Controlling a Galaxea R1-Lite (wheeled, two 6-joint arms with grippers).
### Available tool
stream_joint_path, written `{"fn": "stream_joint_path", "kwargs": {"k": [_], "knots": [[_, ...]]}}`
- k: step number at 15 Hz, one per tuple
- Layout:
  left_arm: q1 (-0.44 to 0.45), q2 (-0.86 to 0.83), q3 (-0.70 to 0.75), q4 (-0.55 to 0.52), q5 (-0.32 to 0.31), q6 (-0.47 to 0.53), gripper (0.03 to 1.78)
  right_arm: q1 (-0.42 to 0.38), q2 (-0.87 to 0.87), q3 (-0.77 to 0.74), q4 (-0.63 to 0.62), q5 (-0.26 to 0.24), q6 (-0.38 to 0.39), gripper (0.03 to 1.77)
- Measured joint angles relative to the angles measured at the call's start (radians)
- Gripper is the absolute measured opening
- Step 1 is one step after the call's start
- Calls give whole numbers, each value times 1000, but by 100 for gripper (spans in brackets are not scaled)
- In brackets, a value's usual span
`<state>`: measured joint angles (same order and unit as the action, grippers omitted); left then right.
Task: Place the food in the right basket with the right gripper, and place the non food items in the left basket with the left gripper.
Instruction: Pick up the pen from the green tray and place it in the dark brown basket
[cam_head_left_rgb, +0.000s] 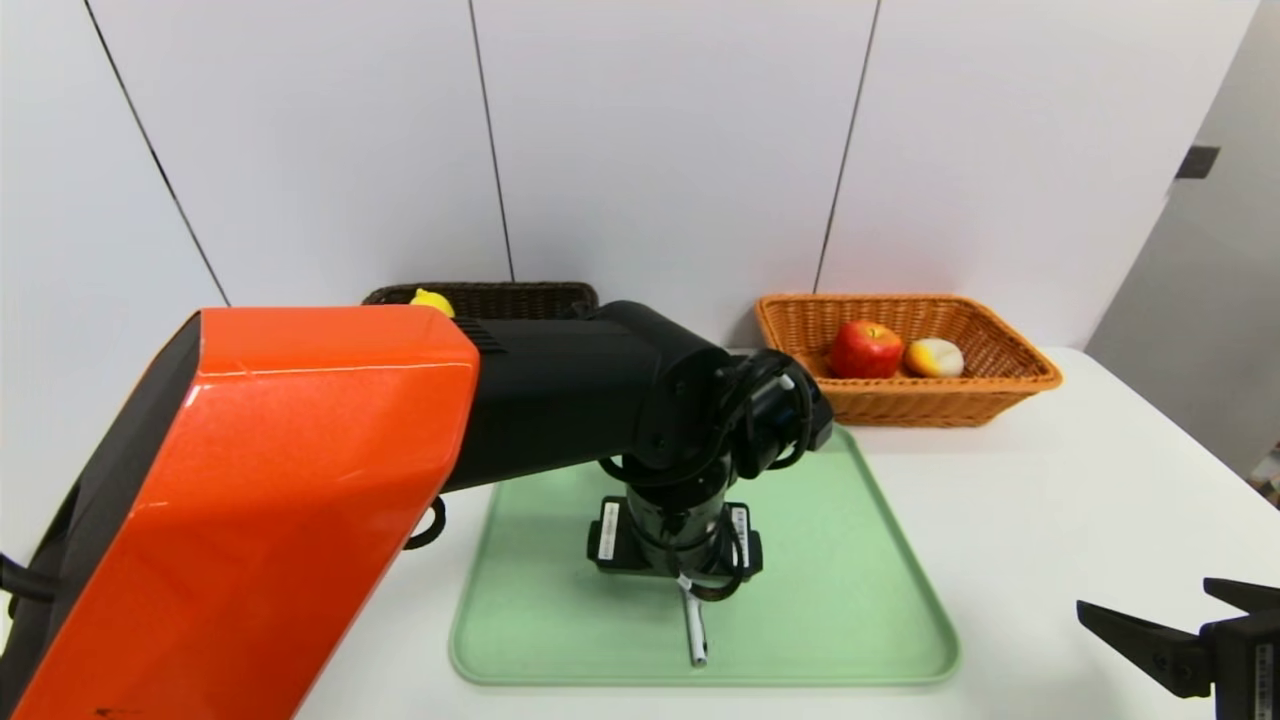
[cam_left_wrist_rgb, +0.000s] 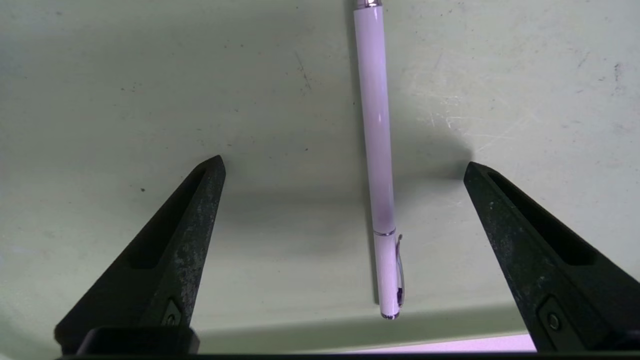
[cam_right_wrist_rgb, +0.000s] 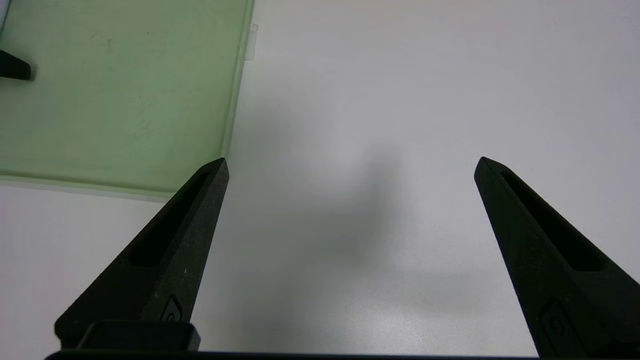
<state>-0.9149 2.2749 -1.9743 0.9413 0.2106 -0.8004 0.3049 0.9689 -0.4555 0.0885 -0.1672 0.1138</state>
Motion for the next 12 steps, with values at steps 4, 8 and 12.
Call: {"fn": "stream_joint_path", "kwargs": {"k": [4,8,12], "knots": [[4,8,1,4,7,3,111,0,1,0,0,1,-1,170],[5,18,1,2,5,2,65,0,2,-2,0,1,-2,170],[12,24,1,1,2,1,5,0,3,-6,-1,3,-5,170]]}}
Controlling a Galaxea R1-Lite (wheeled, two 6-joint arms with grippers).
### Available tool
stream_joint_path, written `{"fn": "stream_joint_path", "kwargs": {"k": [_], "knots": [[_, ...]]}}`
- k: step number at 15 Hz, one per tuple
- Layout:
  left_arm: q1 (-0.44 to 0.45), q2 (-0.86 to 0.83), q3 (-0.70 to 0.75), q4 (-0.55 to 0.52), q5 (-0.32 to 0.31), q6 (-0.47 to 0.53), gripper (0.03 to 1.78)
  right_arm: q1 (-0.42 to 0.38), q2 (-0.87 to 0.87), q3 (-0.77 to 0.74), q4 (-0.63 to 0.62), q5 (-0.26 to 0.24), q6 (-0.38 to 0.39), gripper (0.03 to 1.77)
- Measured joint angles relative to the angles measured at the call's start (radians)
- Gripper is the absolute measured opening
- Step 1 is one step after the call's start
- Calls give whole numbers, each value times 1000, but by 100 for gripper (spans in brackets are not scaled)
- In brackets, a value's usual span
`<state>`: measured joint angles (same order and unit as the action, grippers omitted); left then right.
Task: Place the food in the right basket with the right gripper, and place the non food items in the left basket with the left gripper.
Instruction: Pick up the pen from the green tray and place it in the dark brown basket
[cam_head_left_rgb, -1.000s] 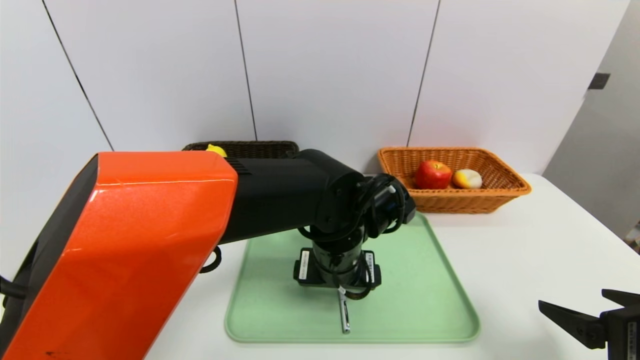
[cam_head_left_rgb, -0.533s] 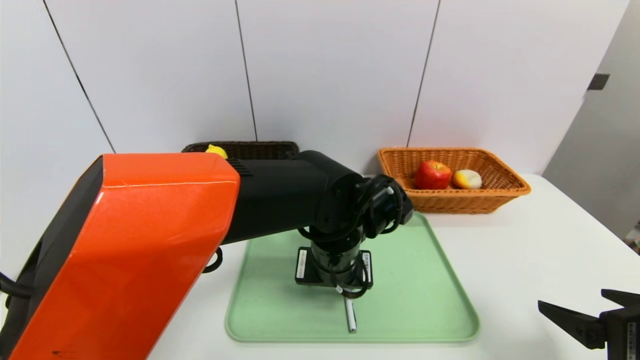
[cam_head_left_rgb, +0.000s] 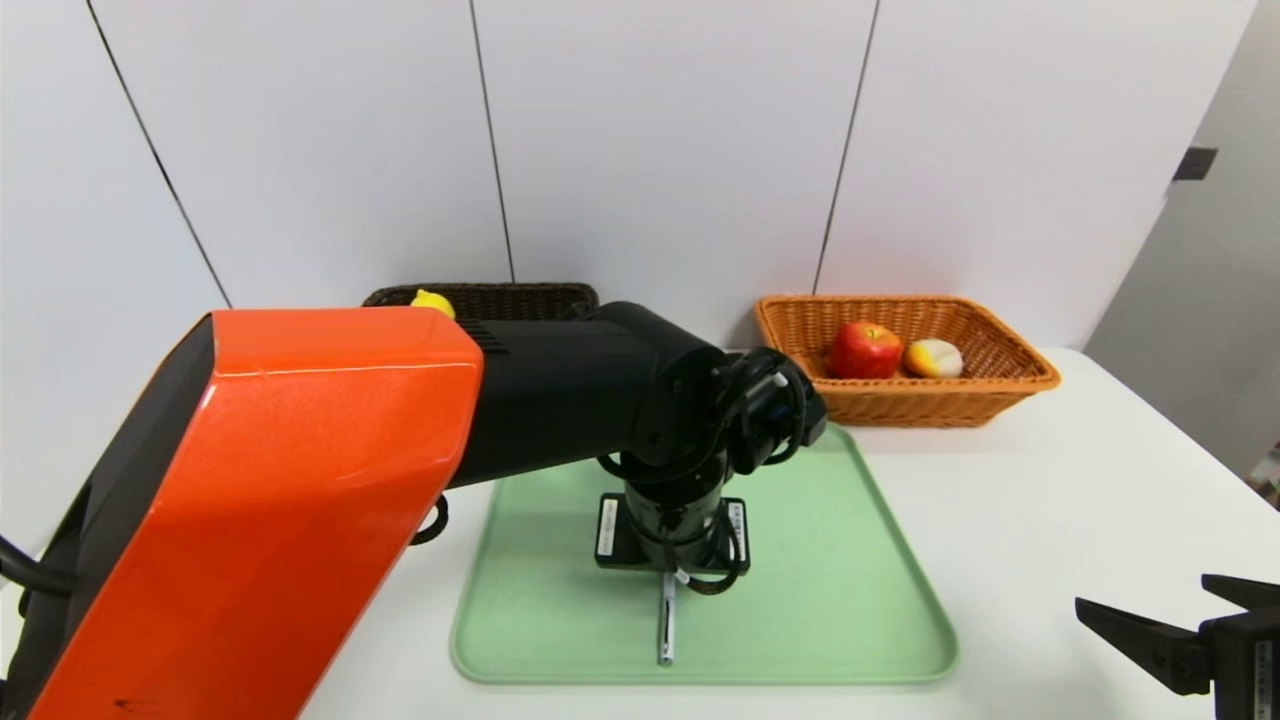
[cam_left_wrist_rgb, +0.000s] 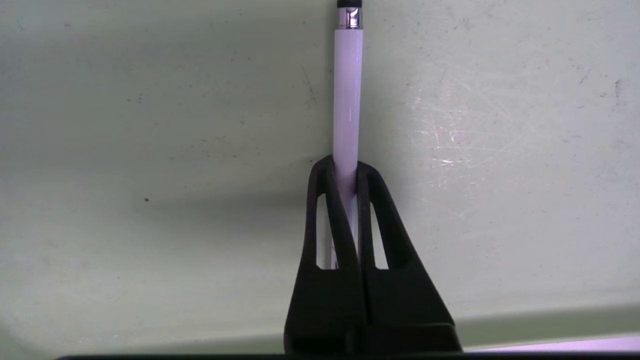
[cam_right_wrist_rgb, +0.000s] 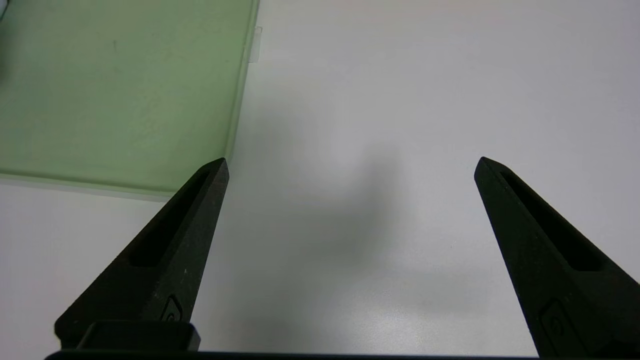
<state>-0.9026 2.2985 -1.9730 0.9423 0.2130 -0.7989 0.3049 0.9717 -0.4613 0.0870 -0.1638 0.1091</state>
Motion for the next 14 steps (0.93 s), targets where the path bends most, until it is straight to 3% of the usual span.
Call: {"fn": "stream_joint_path", "kwargs": {"k": [7,12,14], "knots": [[6,-41,3,-10,4,23,5,0,0,0,0,4,-1,170],[2,-153,0,-110,6,86,5,0,-1,3,0,4,-1,170],[7,-214,0,-148,40,124,5,0,-8,8,1,4,0,170]]}}
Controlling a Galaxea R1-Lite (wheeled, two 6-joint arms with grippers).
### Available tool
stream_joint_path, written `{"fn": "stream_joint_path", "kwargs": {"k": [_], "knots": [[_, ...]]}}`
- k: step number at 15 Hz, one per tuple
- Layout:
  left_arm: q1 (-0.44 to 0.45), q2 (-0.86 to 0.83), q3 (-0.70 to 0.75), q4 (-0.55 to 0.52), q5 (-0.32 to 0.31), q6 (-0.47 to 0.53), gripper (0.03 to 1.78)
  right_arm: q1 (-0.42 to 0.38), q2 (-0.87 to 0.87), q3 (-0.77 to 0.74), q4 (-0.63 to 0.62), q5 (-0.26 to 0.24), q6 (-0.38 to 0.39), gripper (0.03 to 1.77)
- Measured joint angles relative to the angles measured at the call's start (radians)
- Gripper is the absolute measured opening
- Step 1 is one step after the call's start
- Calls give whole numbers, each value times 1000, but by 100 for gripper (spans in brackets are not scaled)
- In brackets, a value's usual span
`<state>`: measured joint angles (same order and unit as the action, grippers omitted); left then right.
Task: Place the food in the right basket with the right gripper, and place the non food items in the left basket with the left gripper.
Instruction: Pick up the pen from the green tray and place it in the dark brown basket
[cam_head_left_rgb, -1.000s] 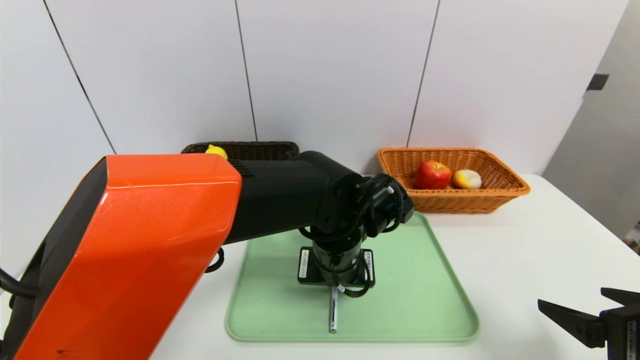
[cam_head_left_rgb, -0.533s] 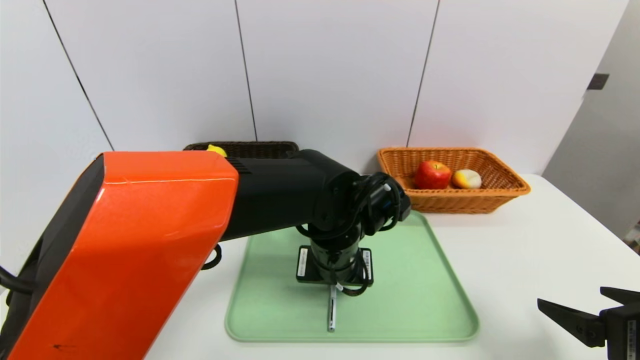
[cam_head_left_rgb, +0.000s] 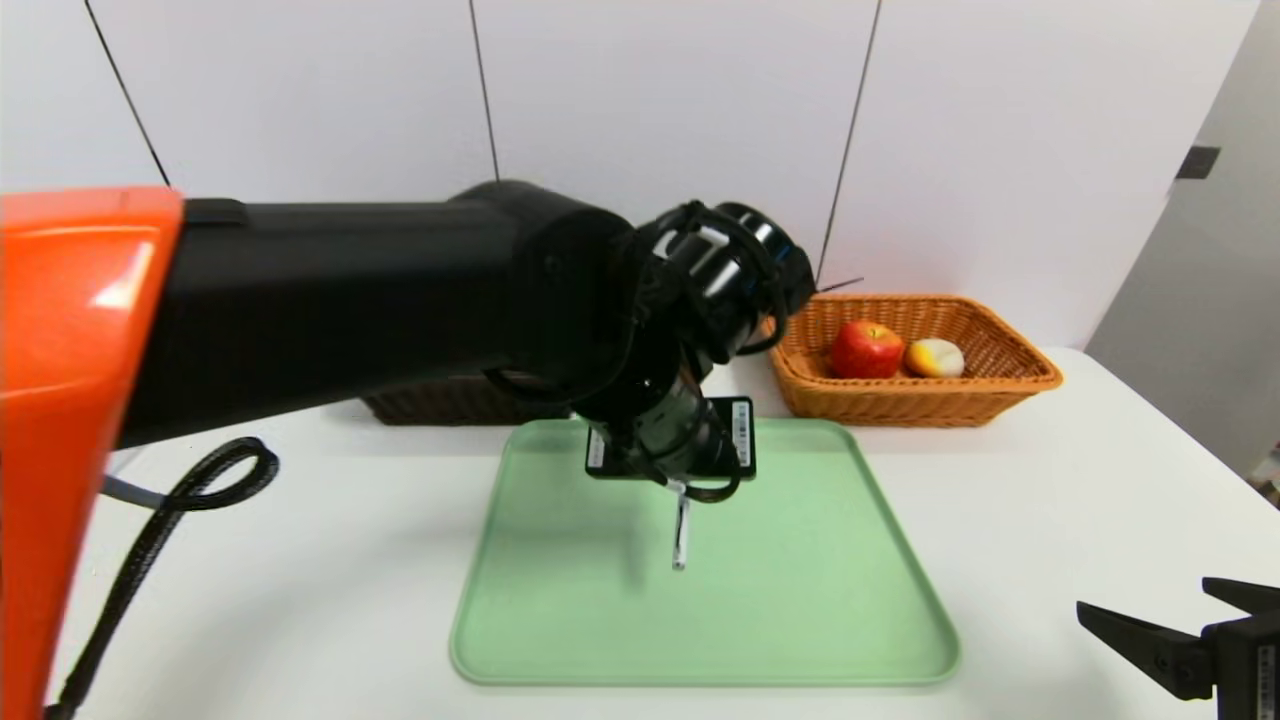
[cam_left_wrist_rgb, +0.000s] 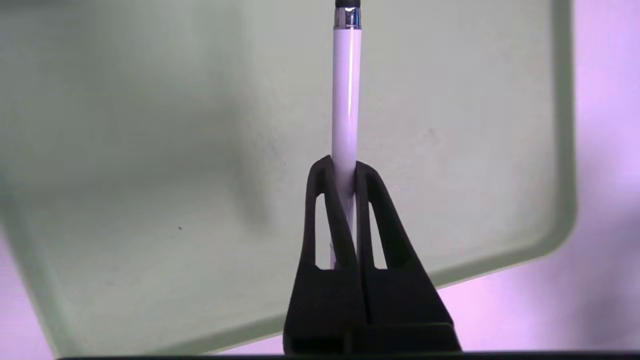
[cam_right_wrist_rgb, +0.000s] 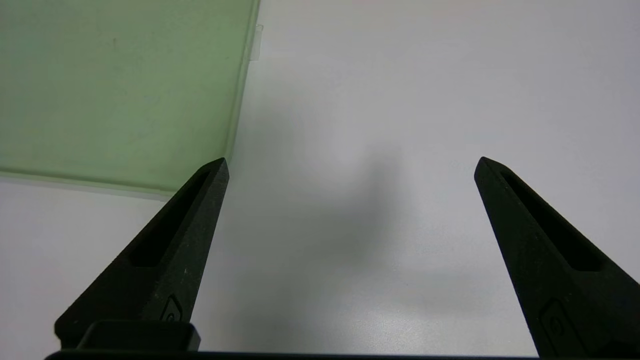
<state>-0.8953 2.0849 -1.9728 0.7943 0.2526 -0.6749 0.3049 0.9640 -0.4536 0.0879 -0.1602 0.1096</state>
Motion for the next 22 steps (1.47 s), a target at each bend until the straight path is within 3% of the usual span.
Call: {"fn": "stream_joint_path", "kwargs": {"k": [4,7,10,15,22], "knots": [[67,-114,0,-116,96,92,5,0,-7,9,0,0,-2,170],[175,-182,0,-268,164,172,5,0,-8,5,0,0,-9,170],[311,-206,5,-362,178,162,5,1,-6,-8,-1,0,-21,170],[490,-148,40,-420,173,49,5,3,-5,-22,-1,-3,-53,170],[559,19,61,-546,167,16,5,3,-3,-28,-1,-9,-68,170]]}}
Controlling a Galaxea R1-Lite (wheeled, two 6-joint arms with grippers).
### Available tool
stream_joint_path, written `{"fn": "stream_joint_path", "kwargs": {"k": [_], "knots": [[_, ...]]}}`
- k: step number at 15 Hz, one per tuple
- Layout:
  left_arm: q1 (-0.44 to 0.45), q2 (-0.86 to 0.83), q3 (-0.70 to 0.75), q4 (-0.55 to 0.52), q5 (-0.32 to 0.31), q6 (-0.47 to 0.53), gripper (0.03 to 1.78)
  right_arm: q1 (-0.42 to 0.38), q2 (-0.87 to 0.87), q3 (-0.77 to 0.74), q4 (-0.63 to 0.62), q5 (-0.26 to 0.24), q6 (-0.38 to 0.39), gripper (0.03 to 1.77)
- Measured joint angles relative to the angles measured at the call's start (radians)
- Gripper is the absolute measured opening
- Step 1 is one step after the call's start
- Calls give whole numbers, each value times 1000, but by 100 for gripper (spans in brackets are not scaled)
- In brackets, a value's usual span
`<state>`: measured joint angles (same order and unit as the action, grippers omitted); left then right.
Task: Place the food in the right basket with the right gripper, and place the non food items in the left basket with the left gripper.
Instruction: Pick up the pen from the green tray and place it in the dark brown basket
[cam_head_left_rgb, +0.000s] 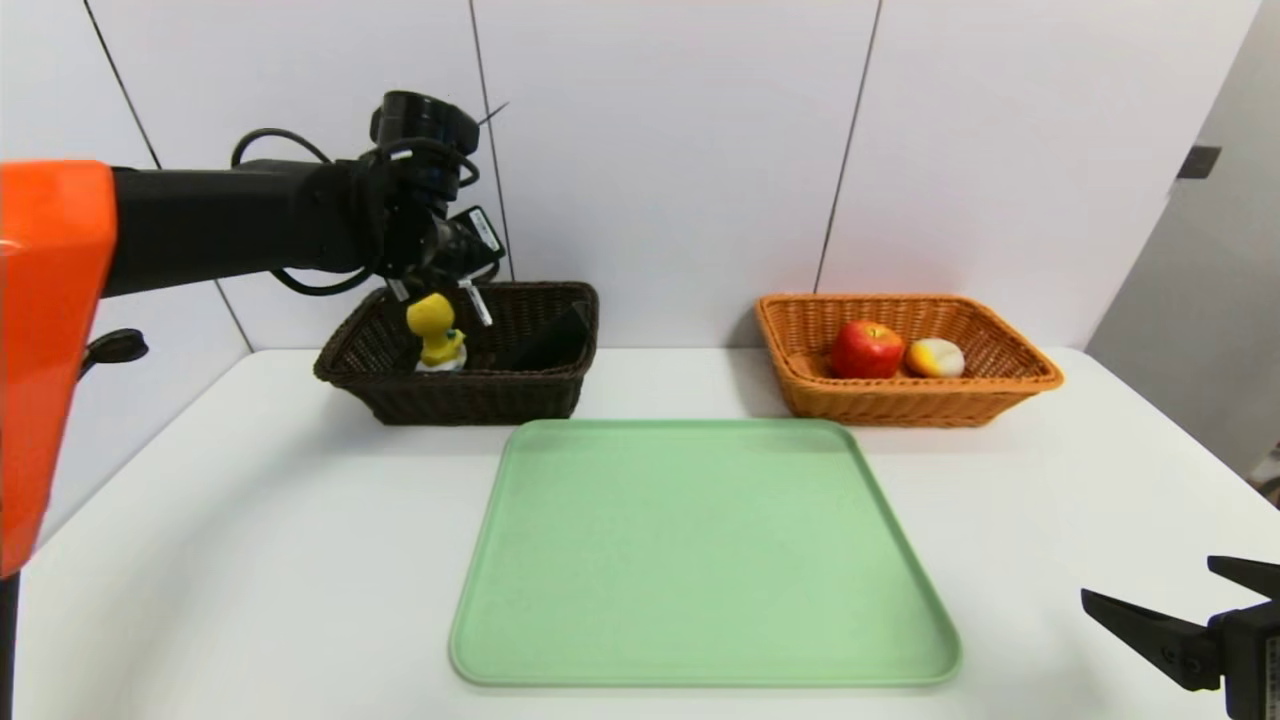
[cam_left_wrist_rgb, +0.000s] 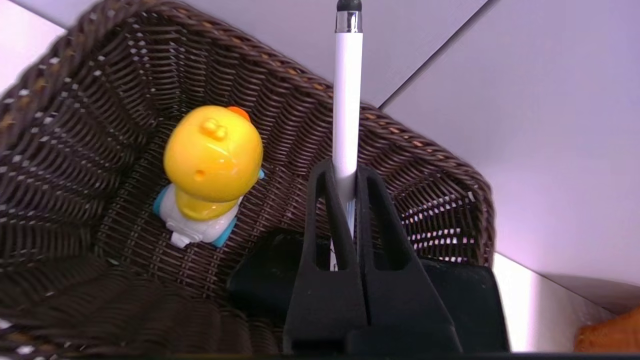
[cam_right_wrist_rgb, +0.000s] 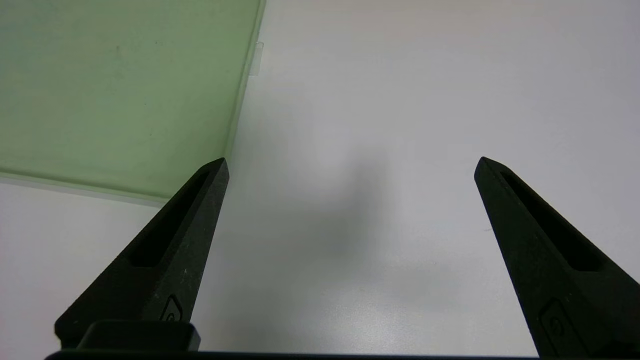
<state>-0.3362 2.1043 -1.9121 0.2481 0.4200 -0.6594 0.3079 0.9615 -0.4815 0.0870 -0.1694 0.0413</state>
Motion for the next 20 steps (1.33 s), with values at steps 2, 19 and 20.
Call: {"fn": "stream_joint_path", "kwargs": {"k": [2,19,20], "knots": [[0,29,1,-3,0,2,5,0,1,0,0,0,0,170],[8,142,-16,-3,-24,20,47,1,9,-11,1,0,0,170],[8,140,-16,-4,-24,20,62,2,9,-11,2,-1,-1,170]]}}
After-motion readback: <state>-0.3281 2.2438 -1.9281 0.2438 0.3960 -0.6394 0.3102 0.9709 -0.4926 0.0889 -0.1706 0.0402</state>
